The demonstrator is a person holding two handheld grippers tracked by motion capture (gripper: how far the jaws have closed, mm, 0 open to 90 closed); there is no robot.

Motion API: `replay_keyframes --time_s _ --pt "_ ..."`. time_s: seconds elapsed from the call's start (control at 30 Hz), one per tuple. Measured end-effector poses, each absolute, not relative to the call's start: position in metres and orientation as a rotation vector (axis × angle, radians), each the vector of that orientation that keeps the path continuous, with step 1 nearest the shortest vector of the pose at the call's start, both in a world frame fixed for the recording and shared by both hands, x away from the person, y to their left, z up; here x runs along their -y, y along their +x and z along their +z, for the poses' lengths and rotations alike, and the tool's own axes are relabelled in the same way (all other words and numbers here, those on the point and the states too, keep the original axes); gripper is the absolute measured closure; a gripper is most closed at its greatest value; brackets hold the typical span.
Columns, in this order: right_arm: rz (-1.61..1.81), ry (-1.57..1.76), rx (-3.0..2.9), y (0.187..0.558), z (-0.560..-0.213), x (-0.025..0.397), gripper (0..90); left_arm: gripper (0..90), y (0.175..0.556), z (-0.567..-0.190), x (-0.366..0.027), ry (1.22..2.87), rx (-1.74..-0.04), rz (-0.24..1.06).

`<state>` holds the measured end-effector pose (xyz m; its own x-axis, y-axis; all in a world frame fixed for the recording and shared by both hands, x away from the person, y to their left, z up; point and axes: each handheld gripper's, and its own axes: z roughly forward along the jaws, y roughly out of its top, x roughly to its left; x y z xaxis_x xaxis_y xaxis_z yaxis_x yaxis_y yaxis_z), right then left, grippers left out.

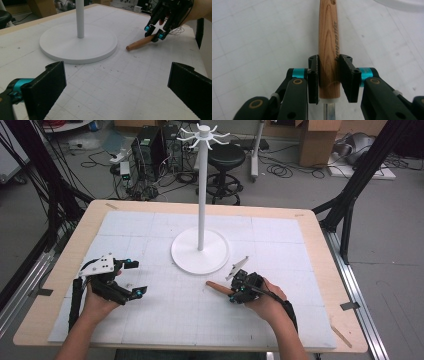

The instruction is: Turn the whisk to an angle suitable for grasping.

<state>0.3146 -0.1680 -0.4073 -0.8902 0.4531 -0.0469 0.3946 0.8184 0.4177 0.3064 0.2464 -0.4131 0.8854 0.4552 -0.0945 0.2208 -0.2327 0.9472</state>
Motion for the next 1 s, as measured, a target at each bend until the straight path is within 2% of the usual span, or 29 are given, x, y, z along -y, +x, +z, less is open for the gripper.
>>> replay_keyframes --time_s 0.13,0.47,0.63,0.7,0.77,1.0 --pt "0.620 0.601 -2.866 0.310 -0.408 0.161 69.8 2.4 0.306 -0.413 -0.246 1.820 -0.505 0.234" --pt "0.825 0.779 -2.858 0.311 -0.399 0.179 57.4 2.5 0.306 -0.413 -0.246 1.819 -0.504 0.237" --pt "0.765 0.838 -2.905 0.314 -0.408 0.180 54.5 2.5 0.306 -0.413 -0.246 1.820 -0.507 0.234" --pt "0.701 0.831 -2.943 0.313 -0.415 0.175 57.4 2.5 0.306 -0.413 -0.246 1.822 -0.506 0.235" --pt "0.650 0.773 -2.924 0.311 -0.416 0.172 67.6 2.5 0.306 -0.413 -0.246 1.821 -0.507 0.234" --pt "0.608 0.659 -2.897 0.310 -0.414 0.169 69.4 2.5 0.306 -0.413 -0.246 1.821 -0.505 0.235"
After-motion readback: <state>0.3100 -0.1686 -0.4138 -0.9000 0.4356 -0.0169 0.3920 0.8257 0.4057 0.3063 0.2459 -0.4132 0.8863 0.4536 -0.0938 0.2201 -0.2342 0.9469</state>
